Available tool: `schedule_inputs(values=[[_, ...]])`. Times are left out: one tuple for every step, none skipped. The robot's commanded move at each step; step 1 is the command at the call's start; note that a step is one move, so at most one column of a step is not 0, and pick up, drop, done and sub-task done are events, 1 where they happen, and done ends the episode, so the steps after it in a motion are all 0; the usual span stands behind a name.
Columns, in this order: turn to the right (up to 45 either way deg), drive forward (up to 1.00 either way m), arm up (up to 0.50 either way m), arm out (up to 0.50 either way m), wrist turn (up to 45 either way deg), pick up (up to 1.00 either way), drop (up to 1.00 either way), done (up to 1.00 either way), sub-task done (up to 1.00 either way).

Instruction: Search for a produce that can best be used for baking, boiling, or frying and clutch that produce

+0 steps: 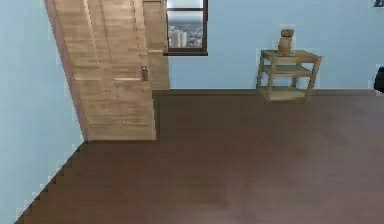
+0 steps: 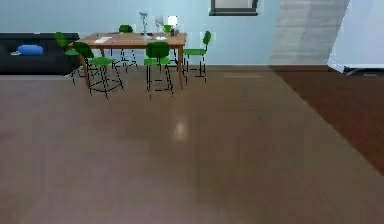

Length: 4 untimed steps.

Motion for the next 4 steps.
schedule_inputs(values=[[45.0, 0.0, 0.0, 0.0, 0.0, 0.0, 0.0, 0.0, 0.0], [45.0, 0.0, 0.0, 0.0, 0.0, 0.0, 0.0, 0.0, 0.0], [45.0, 0.0, 0.0, 0.0, 0.0, 0.0, 0.0, 0.0, 0.0], [33.0, 0.0, 0.0, 0.0, 0.0, 0.0, 0.0, 0.0, 0.0]])
